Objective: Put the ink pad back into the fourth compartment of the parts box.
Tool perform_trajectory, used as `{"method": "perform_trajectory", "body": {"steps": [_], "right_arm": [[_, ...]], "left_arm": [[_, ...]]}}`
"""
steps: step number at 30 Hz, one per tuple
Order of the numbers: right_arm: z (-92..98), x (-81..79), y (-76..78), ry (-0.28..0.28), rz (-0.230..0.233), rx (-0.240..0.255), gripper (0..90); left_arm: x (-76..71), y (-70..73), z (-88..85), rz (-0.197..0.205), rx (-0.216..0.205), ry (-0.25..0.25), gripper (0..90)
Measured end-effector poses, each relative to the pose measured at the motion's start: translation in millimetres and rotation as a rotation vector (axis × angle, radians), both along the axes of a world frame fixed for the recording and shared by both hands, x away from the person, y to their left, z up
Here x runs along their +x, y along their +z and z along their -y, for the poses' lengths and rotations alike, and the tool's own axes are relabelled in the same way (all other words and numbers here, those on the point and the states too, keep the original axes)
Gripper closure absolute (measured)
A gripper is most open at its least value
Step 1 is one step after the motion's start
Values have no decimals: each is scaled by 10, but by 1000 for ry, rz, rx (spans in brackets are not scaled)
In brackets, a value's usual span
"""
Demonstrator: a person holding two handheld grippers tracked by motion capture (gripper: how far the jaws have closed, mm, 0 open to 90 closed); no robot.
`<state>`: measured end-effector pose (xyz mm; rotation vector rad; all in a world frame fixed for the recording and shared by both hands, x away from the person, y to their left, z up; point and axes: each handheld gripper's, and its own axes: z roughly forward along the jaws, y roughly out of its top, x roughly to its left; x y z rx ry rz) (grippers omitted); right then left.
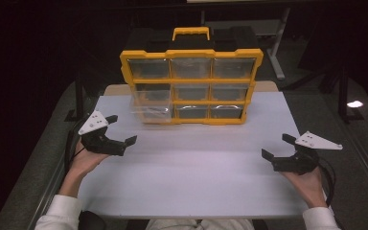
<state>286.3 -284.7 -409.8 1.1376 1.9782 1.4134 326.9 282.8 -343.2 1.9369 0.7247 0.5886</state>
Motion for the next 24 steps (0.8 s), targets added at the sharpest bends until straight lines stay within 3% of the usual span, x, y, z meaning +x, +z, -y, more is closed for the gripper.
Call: {"method": "perform_trajectory", "body": {"steps": [11,15,24], "right_arm": [[-9,-7,-12,-2,14,16,0],[-4,-11,-11,-2,12,19,0],[15,-22,-15,-5,9,26,0]], "left_arm": [[-82,-194,-154,12,-40,36,0],[-128,-275,-237,10,-104,50,0],[-209,-432,-389,30,-135,106,0]]}}
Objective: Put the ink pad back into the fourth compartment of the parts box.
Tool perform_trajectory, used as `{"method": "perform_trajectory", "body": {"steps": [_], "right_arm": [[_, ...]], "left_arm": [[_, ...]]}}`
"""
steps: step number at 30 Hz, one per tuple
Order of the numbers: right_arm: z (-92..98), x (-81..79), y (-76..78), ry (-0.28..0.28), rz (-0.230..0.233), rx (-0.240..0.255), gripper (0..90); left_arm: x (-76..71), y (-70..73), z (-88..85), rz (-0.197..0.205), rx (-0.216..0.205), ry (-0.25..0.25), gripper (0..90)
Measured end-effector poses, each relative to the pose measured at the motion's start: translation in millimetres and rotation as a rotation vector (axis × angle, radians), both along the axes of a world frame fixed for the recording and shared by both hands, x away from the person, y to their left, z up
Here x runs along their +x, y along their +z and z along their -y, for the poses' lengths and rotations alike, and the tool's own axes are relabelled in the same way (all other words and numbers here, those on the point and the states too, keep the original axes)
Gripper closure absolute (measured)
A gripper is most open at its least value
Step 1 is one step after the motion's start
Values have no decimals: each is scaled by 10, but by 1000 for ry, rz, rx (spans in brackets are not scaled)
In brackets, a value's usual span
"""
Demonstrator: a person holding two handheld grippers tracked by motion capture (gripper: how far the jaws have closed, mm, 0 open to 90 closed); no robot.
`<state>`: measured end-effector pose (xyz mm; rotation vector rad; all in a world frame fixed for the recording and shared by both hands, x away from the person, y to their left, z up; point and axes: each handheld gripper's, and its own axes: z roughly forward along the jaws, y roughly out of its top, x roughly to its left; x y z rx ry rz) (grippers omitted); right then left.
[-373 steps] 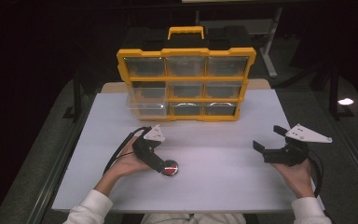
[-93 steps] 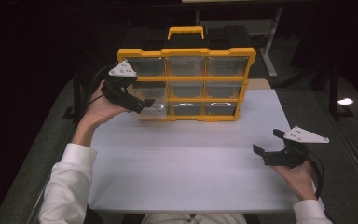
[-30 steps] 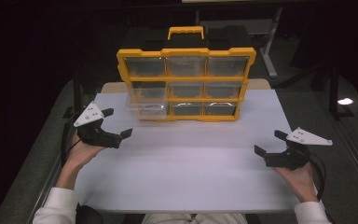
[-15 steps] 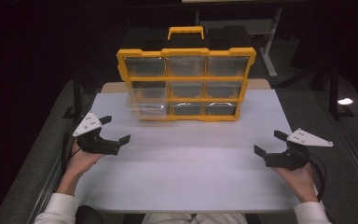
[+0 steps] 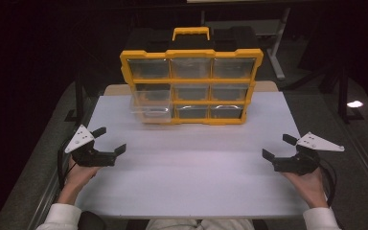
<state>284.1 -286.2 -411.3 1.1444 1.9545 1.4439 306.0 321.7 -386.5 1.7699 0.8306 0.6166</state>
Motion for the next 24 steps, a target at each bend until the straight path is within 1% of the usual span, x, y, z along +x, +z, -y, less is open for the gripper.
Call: {"method": "perform_trajectory", "body": {"steps": [2,7,11,15,21,24], "right_arm": [[-1,-2,2,0,1,3,0],[-11,-1,-1,3,3,4,0],[-17,-12,-1,3,0,5,0],[-17,-21,-6,5,-4,6,0],[-18,-16,-11,8,-5,5,0],[-17,-10,-13,9,-6,5,0]], "left_arm": [[-14,-38,-30,0,-8,8,0],[-58,-103,-72,-10,0,15,0],[-122,-136,-101,-11,-28,15,0],[-182,-165,-146,-17,-30,18,0],[-192,-177,-181,-21,-52,31,0],[-197,-185,-180,-24,-49,37,0]]}}
